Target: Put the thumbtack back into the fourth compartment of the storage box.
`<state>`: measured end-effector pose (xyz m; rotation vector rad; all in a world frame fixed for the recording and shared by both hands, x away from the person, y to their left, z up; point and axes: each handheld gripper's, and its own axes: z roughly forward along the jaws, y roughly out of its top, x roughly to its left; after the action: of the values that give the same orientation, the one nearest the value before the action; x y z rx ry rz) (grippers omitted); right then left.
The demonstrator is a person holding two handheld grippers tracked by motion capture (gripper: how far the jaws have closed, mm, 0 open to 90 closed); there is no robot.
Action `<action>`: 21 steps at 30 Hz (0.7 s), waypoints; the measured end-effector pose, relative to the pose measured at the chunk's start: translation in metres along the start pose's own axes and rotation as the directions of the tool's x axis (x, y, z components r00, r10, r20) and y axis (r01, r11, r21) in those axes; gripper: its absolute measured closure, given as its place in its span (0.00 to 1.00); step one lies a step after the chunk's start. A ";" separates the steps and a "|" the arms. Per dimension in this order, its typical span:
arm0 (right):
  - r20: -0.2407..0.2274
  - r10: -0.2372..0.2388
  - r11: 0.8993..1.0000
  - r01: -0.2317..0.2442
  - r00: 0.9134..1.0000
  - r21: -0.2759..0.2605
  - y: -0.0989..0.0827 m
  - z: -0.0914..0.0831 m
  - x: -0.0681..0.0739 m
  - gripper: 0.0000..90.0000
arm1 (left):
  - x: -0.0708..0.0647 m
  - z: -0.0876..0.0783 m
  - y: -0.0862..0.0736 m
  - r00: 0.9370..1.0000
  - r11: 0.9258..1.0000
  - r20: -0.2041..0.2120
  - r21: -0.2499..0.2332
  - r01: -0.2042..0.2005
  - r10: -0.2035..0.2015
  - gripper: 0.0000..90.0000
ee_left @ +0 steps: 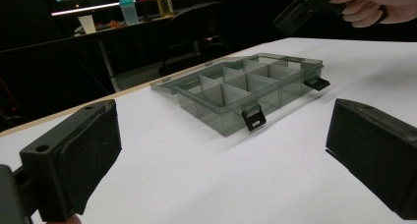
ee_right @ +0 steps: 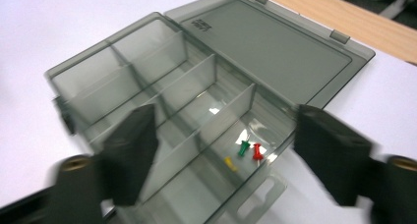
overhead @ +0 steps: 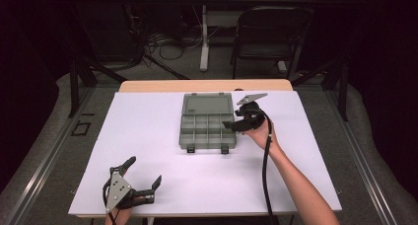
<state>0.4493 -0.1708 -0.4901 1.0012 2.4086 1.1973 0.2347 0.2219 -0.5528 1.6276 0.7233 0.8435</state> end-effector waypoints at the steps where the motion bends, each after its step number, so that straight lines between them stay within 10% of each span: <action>1: -0.001 -0.007 1.000 0.007 1.000 -0.003 -0.001 -0.002 0.001 0.21 | 0.000 0.000 0.000 1.000 1.000 0.002 0.000 -0.001 0.001 0.00; 21: -0.027 -0.128 0.981 0.123 0.991 -0.149 -0.053 -0.073 0.045 0.03 | -0.001 0.002 0.000 1.000 1.000 0.011 0.004 -0.002 0.002 0.00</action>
<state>0.3550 -0.2056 -0.4832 0.7784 2.3316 1.3356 0.2361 0.2199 -0.5531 1.6353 0.7161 0.8351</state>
